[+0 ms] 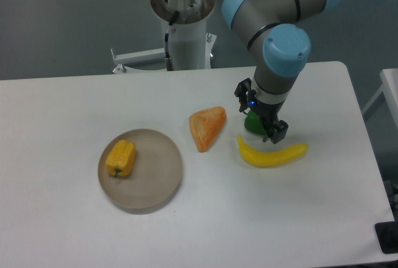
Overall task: Pick up the yellow pepper from the plate
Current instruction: 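Lift the gripper away from the green pepper, then move the open gripper over the yellow pepper on the plate and lower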
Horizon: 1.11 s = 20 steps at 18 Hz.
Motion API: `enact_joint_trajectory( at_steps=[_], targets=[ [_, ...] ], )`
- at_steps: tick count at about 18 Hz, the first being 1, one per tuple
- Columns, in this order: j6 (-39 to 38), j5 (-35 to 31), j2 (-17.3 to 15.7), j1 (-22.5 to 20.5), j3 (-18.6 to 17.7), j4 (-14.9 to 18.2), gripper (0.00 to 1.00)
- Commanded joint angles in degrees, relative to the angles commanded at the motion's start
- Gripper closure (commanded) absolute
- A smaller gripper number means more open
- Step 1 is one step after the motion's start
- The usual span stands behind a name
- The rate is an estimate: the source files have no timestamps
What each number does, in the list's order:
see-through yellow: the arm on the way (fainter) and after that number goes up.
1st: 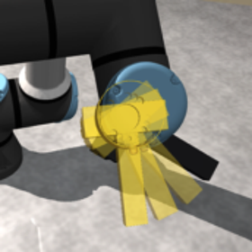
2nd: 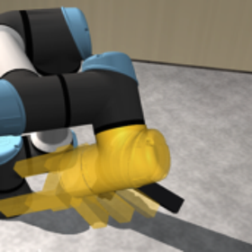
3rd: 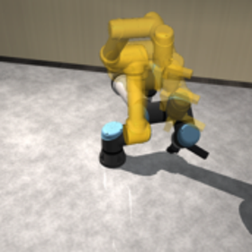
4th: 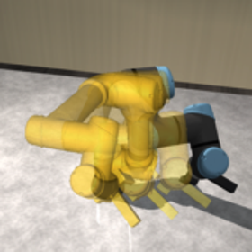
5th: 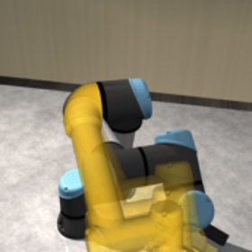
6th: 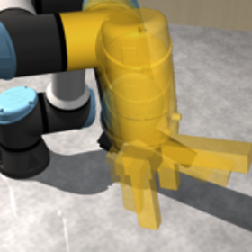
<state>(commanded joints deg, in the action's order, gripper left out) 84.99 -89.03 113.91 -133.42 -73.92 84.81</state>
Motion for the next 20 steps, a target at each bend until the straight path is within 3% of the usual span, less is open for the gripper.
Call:
enact_joint_trajectory(
  at_steps=[7, 12, 15, 18, 20],
  targets=[
    [0.0, 0.5, 0.1, 0.4, -1.2, -0.4, 0.0],
    [-2.2, 4.7, -0.4, -0.1, -3.2, -0.4, 0.0],
    [-9.2, 5.4, -0.6, 0.6, -5.0, -0.5, 0.0],
    [-22.8, 12.2, -1.0, 1.2, -5.7, -0.5, 0.0],
    [-28.0, 12.9, -2.4, 3.6, -7.6, -0.5, 0.0]
  ],
)
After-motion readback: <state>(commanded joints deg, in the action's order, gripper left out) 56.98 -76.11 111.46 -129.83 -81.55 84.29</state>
